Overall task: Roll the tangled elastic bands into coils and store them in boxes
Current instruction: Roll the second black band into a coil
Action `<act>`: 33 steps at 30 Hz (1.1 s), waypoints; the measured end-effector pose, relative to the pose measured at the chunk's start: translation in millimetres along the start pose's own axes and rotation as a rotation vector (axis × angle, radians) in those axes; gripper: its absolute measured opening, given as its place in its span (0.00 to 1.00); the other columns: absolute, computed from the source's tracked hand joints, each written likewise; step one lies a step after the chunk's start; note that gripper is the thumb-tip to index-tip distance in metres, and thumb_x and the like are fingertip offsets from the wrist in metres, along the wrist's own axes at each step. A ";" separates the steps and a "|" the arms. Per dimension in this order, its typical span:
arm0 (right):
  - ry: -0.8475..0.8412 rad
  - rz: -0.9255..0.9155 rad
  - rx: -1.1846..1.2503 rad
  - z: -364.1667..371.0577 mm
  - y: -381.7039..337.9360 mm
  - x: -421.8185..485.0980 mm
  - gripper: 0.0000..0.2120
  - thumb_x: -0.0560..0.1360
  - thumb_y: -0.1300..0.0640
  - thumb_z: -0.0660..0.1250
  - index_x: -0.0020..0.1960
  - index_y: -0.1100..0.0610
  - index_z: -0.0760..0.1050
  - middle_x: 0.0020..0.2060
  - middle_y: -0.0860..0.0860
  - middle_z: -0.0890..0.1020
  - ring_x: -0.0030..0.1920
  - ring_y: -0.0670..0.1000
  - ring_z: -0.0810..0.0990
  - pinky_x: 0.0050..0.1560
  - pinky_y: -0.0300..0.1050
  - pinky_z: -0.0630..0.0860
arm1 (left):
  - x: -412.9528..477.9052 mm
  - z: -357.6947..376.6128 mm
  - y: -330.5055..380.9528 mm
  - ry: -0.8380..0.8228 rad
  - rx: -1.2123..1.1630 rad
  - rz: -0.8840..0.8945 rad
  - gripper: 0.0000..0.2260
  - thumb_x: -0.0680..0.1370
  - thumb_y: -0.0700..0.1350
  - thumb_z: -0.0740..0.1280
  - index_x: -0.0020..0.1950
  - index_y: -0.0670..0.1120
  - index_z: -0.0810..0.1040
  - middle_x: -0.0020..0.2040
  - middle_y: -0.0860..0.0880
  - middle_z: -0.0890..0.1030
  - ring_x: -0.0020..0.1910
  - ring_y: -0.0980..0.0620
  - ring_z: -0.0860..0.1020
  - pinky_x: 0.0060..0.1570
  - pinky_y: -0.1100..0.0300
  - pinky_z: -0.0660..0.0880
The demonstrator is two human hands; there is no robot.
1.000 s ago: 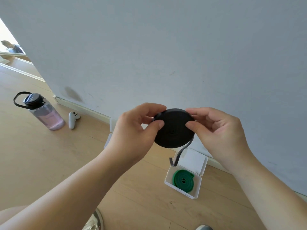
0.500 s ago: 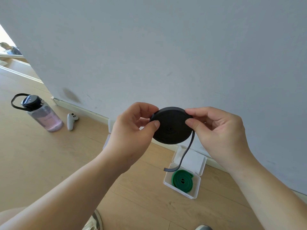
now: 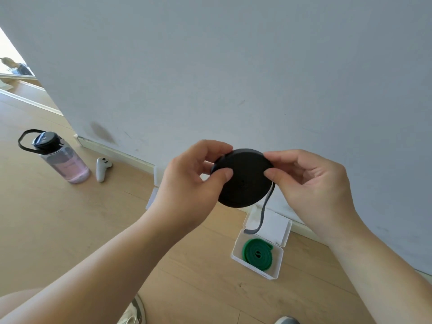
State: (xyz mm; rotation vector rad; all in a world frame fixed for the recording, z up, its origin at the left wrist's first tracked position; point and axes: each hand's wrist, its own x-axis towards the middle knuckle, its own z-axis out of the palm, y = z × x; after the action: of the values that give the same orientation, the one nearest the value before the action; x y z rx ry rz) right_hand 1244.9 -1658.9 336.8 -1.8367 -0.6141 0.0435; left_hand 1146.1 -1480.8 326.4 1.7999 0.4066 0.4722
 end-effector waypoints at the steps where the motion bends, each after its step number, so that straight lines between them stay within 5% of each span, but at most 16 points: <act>1: 0.010 0.013 0.025 0.0 -0.2 0.5 0.16 0.74 0.67 0.76 0.51 0.47 0.86 0.45 0.40 0.88 0.48 0.42 0.87 0.54 0.36 0.81 | 0.7 -1.2 0.7 0.018 -0.061 -0.024 0.14 0.78 0.38 0.73 0.56 0.57 0.82 0.49 0.58 0.85 0.47 0.59 0.84 0.37 0.69 0.77; 5: 0.030 0.018 0.044 2.9 -0.7 2.5 0.18 0.74 0.68 0.75 0.48 0.44 0.86 0.43 0.41 0.88 0.46 0.44 0.87 0.51 0.35 0.81 | 2.8 -2.2 1.6 0.010 -0.163 -0.110 0.12 0.78 0.37 0.73 0.55 0.54 0.80 0.49 0.55 0.85 0.40 0.60 0.83 0.31 0.68 0.74; 10: -0.058 -0.256 -0.210 8.2 6.6 -0.5 0.17 0.74 0.75 0.71 0.44 0.53 0.87 0.42 0.46 0.86 0.46 0.46 0.85 0.47 0.36 0.79 | -2.8 3.5 -4.2 -0.107 0.247 0.143 0.16 0.77 0.41 0.73 0.62 0.55 0.78 0.56 0.62 0.82 0.56 0.64 0.81 0.58 0.66 0.77; 14: -0.075 -0.314 -0.265 13.7 9.6 -4.5 0.16 0.73 0.76 0.71 0.45 0.56 0.87 0.43 0.46 0.86 0.46 0.46 0.85 0.48 0.41 0.81 | -4.9 8.3 -6.2 -0.137 0.341 0.265 0.15 0.77 0.37 0.71 0.59 0.53 0.82 0.51 0.61 0.84 0.52 0.62 0.80 0.52 0.62 0.77; 20: 0.044 0.034 0.031 4.4 4.3 0.2 0.13 0.73 0.65 0.77 0.49 0.47 0.86 0.44 0.42 0.89 0.48 0.44 0.87 0.55 0.40 0.82 | 2.9 2.3 1.0 0.008 0.010 -0.001 0.13 0.79 0.38 0.72 0.53 0.57 0.83 0.48 0.62 0.84 0.47 0.63 0.82 0.41 0.70 0.78; 25: 0.095 0.132 0.210 2.1 3.9 6.5 0.12 0.75 0.67 0.74 0.49 0.50 0.86 0.45 0.47 0.89 0.49 0.49 0.88 0.57 0.52 0.84 | 4.9 -1.9 4.5 0.045 -0.289 -0.143 0.11 0.79 0.37 0.71 0.55 0.53 0.83 0.49 0.55 0.86 0.48 0.53 0.86 0.50 0.54 0.82; 28: 0.087 0.093 0.075 3.6 7.8 6.2 0.14 0.76 0.67 0.74 0.46 0.47 0.86 0.43 0.44 0.89 0.47 0.47 0.88 0.56 0.49 0.84 | 5.0 -0.1 -0.3 -0.023 -0.067 -0.129 0.10 0.79 0.41 0.73 0.54 0.55 0.79 0.50 0.58 0.84 0.48 0.61 0.84 0.45 0.61 0.81; 33: -0.042 -0.262 -0.225 12.6 11.3 -0.2 0.14 0.76 0.71 0.70 0.46 0.54 0.87 0.42 0.46 0.86 0.45 0.46 0.84 0.47 0.40 0.80 | -3.6 7.7 -3.4 -0.096 0.248 0.121 0.14 0.78 0.42 0.72 0.61 0.55 0.79 0.54 0.62 0.83 0.55 0.63 0.80 0.59 0.64 0.77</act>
State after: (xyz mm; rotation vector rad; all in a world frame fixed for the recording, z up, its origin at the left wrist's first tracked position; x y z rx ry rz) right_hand 1244.9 -1650.5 322.1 -1.9592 -0.9151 -0.1687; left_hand 1146.8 -1488.1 320.9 2.0875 0.3004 0.4312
